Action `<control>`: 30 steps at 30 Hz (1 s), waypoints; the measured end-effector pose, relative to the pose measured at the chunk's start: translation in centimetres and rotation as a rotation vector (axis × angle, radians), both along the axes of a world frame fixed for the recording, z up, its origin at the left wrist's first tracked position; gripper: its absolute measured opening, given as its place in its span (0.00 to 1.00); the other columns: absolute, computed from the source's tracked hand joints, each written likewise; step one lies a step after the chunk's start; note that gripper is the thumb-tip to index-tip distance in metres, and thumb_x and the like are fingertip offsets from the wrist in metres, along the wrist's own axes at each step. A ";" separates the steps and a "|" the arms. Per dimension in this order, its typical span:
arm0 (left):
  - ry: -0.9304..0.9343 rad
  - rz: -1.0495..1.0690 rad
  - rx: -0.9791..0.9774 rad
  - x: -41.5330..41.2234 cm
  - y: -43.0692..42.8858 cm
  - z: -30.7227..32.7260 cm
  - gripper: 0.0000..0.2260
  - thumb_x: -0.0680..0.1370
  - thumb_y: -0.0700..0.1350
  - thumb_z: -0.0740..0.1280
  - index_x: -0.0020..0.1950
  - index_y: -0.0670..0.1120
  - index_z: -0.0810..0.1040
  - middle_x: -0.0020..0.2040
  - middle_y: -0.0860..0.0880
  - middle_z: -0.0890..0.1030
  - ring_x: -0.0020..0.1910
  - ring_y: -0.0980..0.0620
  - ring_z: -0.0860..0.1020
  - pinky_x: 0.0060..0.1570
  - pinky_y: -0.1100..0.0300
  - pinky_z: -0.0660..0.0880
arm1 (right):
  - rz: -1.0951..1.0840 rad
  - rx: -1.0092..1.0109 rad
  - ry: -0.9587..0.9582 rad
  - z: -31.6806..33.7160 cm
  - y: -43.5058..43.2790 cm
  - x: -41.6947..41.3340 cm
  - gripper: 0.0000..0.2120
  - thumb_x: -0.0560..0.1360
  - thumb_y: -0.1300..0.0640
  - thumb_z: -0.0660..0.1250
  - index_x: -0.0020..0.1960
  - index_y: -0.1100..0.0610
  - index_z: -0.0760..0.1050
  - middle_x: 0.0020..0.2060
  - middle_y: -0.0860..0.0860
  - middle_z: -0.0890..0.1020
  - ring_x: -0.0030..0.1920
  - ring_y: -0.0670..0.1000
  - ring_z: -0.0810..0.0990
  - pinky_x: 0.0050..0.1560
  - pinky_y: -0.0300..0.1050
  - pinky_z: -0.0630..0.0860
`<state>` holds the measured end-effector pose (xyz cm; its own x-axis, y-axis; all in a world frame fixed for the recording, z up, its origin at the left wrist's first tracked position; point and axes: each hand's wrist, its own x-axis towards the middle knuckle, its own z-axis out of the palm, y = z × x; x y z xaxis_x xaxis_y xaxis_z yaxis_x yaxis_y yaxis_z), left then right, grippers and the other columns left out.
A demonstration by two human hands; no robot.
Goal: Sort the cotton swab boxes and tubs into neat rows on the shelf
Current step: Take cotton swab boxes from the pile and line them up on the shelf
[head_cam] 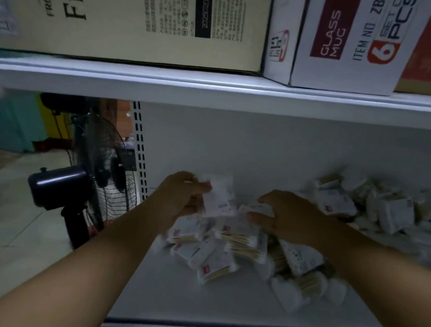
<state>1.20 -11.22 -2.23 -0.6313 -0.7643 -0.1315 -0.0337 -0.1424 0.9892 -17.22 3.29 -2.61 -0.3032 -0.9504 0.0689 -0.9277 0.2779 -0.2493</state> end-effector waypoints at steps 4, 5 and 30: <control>0.262 0.017 0.193 1.9 -0.4 -1.2 0.03 0.78 0.40 0.64 0.51 0.43 0.72 0.49 0.42 0.79 0.45 0.45 0.80 0.50 0.44 0.78 | -0.157 0.104 -0.009 -1.0 0.3 2.1 0.36 0.68 0.27 0.58 0.57 0.57 0.76 0.55 0.54 0.79 0.56 0.55 0.77 0.56 0.49 0.73; 0.306 0.007 0.229 2.3 -0.4 -1.6 0.06 0.79 0.41 0.63 0.55 0.43 0.72 0.52 0.42 0.79 0.48 0.44 0.81 0.49 0.45 0.78 | -0.184 0.146 0.033 -1.2 0.2 2.5 0.35 0.68 0.27 0.59 0.56 0.57 0.76 0.55 0.54 0.78 0.56 0.55 0.77 0.55 0.48 0.73; 0.336 -0.312 0.147 -3.7 13.7 -2.8 0.14 0.72 0.29 0.65 0.55 0.42 0.78 0.46 0.43 0.85 0.43 0.43 0.83 0.36 0.54 0.79 | -0.524 -1.181 -1.815 -3.1 14.6 6.2 0.11 0.71 0.68 0.64 0.52 0.62 0.76 0.45 0.59 0.82 0.43 0.56 0.81 0.38 0.46 0.81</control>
<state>-2.52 2.52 -5.02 -0.8535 -0.5204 0.0263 0.2209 -0.3157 0.9228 -11.05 17.85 -5.73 -0.8209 -0.5396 -0.1867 0.5023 -0.5270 -0.6855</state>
